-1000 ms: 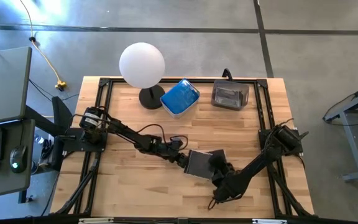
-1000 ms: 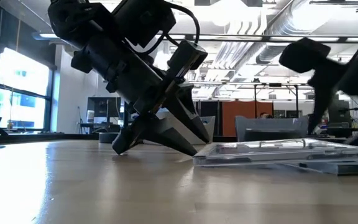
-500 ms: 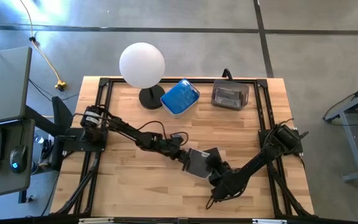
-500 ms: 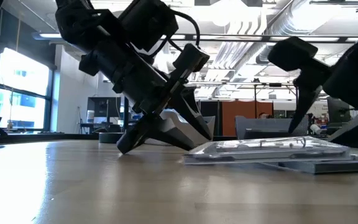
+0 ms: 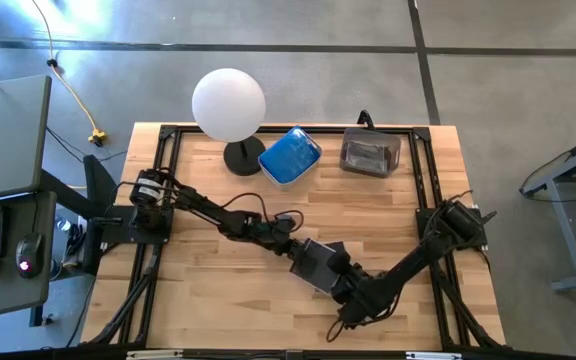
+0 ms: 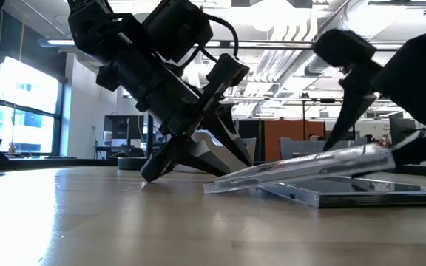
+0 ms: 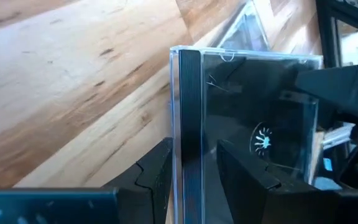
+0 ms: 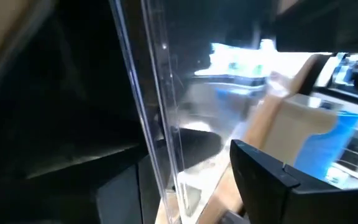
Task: Pick & place jewel cases by type
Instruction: Put the left black CD case into the black bin
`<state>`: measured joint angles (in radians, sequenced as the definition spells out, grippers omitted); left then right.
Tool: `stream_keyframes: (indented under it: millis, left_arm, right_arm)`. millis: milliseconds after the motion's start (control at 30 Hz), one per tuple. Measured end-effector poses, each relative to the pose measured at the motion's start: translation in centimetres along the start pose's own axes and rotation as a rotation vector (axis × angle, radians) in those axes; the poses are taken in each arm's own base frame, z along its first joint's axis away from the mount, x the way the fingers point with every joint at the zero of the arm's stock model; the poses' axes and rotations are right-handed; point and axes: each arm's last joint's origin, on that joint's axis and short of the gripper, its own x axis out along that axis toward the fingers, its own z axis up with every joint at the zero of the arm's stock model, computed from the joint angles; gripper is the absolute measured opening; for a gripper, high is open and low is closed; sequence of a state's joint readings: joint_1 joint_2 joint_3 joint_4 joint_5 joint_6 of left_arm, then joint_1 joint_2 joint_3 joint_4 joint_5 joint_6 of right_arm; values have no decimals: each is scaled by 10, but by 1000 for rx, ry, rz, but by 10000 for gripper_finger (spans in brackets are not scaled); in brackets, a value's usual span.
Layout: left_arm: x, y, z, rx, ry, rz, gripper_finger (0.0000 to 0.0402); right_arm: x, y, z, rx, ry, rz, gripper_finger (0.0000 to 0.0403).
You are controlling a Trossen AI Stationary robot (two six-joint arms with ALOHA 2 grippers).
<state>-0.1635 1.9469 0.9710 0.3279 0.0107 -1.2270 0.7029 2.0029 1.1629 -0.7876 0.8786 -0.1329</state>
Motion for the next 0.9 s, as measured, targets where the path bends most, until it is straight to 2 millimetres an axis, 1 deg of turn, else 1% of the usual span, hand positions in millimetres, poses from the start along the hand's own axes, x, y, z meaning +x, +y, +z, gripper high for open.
stream_keyframes:
  millis: [100, 167, 333, 567, 633, 733, 900]
  left_arm:
    - [0, -2, 0, 0, 20, -30, 124]
    - [0, -3, 0, -11, 27, -46, 124]
    - [0, -14, 2, -33, 51, -181, 124]
    - [-1, -16, 1, -40, 106, -218, 124]
    - [-2, -16, 4, -37, 115, -228, 124]
    - [-4, -19, 11, -4, 106, -278, 124]
    - [-17, -25, 37, 49, 67, -365, 124]
  right_arm:
    - [-3, 1, 1, 0, -4, -74, 160]
    - [-6, 2, 1, 20, -9, -118, 148]
    - [-15, 6, 2, 76, -29, -217, 106]
    - [-30, 14, 3, 64, -70, -344, 49]
    - [-33, 16, 2, 60, -77, -369, 36]
    - [-36, 18, 2, 55, -83, -380, 22]
    - [-36, 16, 1, 60, -80, -424, 23]
